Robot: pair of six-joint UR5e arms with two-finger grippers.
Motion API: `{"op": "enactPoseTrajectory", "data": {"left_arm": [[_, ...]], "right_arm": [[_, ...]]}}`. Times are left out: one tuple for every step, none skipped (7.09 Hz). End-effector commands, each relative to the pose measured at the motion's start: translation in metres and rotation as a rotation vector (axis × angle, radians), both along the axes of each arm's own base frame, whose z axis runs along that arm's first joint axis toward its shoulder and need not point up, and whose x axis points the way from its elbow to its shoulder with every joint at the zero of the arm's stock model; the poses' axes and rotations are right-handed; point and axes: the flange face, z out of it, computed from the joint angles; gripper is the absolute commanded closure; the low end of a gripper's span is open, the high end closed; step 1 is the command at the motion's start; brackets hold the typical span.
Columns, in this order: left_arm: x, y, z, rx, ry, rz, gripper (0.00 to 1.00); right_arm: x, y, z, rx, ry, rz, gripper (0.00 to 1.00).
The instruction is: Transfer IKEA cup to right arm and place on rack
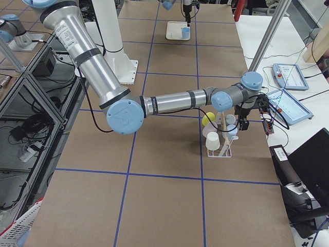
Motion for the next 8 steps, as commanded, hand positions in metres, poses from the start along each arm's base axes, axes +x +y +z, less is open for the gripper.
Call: {"op": "enactPoseTrajectory", "data": {"left_arm": [[0.020, 0.010, 0.004, -0.010, -0.004, 0.038, 0.06], [0.023, 0.011, 0.006, -0.028, -0.004, 0.031, 0.46], [0.033, 0.013, 0.004, -0.051, 0.001, 0.022, 0.60], [0.037, 0.014, 0.003, -0.048, 0.002, 0.029, 0.84], [0.037, 0.016, 0.006, -0.053, -0.002, 0.032, 1.00], [0.035, 0.017, 0.005, -0.051, 0.002, 0.034, 1.00], [0.030, 0.018, 0.002, -0.043, 0.006, 0.031, 1.00], [0.013, 0.032, -0.010, -0.042, 0.044, 0.040, 1.00]], "right_arm": [[-0.005, -0.002, -0.008, 0.007, -0.003, -0.003, 0.02], [-0.006, -0.002, -0.010, 0.010, -0.004, -0.003, 0.02], [-0.007, -0.001, -0.010, 0.009, -0.006, -0.005, 0.02], [-0.007, -0.001, -0.009, 0.009, -0.005, -0.006, 0.02], [-0.006, -0.001, -0.007, 0.006, -0.004, -0.006, 0.02], [-0.005, 0.000, -0.007, 0.006, -0.006, -0.004, 0.02], [-0.007, -0.001, -0.012, 0.013, -0.008, -0.005, 0.02], [-0.007, -0.001, -0.017, 0.021, -0.011, -0.004, 0.02]]}}
